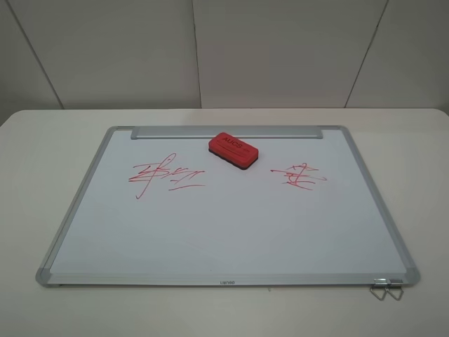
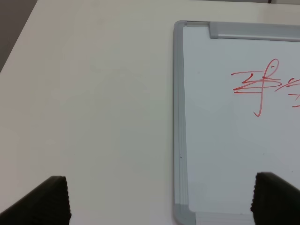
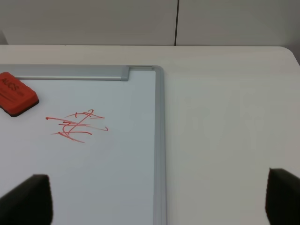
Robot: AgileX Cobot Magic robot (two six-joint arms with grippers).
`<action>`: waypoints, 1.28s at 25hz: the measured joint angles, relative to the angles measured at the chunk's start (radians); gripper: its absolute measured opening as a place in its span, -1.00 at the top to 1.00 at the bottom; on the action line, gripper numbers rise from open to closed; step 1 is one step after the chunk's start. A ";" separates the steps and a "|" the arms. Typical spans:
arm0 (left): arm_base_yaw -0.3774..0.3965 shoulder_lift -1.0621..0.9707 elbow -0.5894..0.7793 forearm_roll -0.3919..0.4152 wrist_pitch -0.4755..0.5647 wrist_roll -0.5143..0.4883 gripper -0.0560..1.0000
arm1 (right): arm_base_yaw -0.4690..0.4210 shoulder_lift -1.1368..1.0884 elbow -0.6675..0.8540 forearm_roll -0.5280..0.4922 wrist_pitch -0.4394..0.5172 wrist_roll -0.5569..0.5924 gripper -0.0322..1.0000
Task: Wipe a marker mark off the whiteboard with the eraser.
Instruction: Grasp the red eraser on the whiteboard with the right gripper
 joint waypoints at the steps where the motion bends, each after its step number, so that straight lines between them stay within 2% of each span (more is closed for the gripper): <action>1: 0.000 0.000 0.000 0.000 0.000 0.000 -0.57 | 0.000 0.029 0.000 0.000 0.000 0.000 -0.67; 5: 0.000 0.000 0.000 0.000 0.000 0.000 -0.57 | 0.000 0.251 -0.039 0.060 -0.007 0.000 -0.67; 9: 0.000 0.000 0.000 0.000 0.000 0.000 -0.57 | 0.015 0.540 -0.126 0.079 -0.120 0.000 -0.67; 11: 0.000 0.000 0.000 0.000 0.000 0.000 -0.57 | 0.063 0.673 -0.164 0.073 -0.159 0.000 -0.67; 14: 0.000 0.000 0.000 0.000 0.000 0.000 -0.57 | 0.197 0.873 -0.223 0.044 -0.215 0.001 -0.67; 17: 0.000 0.000 0.000 0.000 0.000 0.000 -0.57 | 0.291 1.071 -0.310 0.030 -0.245 0.001 -0.67; 20: 0.000 0.000 0.000 0.000 0.000 0.000 -0.57 | 0.354 1.274 -0.423 0.005 -0.251 -0.014 -0.67; 24: 0.000 0.000 0.000 0.000 0.000 0.000 -0.57 | 0.420 1.529 -0.618 -0.006 -0.231 -0.103 -0.67; 29: 0.000 0.000 0.000 0.000 0.000 0.000 -0.57 | 0.444 1.794 -0.882 0.000 -0.149 -0.289 -0.67; 32: 0.000 0.000 0.000 0.000 0.000 0.000 -0.57 | 0.444 1.939 -1.019 0.024 -0.097 -0.347 -0.67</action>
